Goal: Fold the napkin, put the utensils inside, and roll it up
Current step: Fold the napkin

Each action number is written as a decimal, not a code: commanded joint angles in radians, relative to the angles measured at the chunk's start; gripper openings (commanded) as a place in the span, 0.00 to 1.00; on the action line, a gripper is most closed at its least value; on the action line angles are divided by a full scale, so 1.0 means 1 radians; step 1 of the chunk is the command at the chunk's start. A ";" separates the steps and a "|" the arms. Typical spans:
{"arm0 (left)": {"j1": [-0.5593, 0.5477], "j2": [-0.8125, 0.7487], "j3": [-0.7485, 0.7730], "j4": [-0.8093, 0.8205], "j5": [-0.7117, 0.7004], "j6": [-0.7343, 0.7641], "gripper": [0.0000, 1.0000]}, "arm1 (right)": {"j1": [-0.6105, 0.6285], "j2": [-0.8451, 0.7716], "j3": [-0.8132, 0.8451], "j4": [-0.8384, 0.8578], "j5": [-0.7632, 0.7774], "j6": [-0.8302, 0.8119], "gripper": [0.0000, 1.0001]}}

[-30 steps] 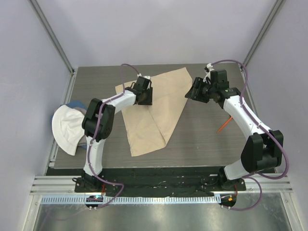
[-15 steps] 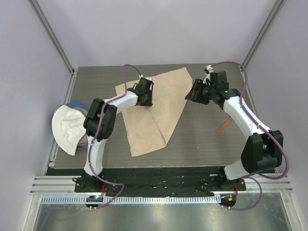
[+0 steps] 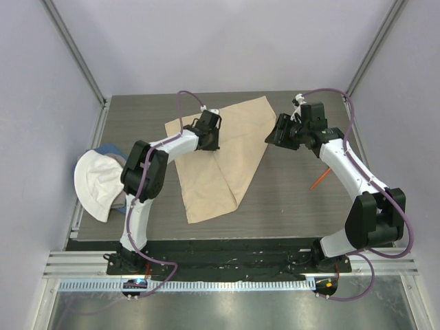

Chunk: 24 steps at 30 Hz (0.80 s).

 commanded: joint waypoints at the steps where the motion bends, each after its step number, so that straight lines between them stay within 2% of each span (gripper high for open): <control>1: -0.003 -0.073 0.017 0.018 -0.051 0.001 0.00 | -0.004 -0.040 -0.003 0.001 0.015 -0.018 0.55; 11: 0.038 -0.094 0.061 -0.016 -0.120 0.063 0.00 | -0.005 -0.050 -0.001 -0.011 0.021 -0.027 0.56; 17: 0.130 -0.084 0.092 -0.023 -0.090 0.083 0.00 | -0.010 -0.071 -0.006 -0.033 0.056 -0.044 0.56; 24: 0.227 -0.015 0.208 -0.066 -0.059 0.117 0.00 | -0.015 -0.074 -0.013 -0.042 0.070 -0.045 0.56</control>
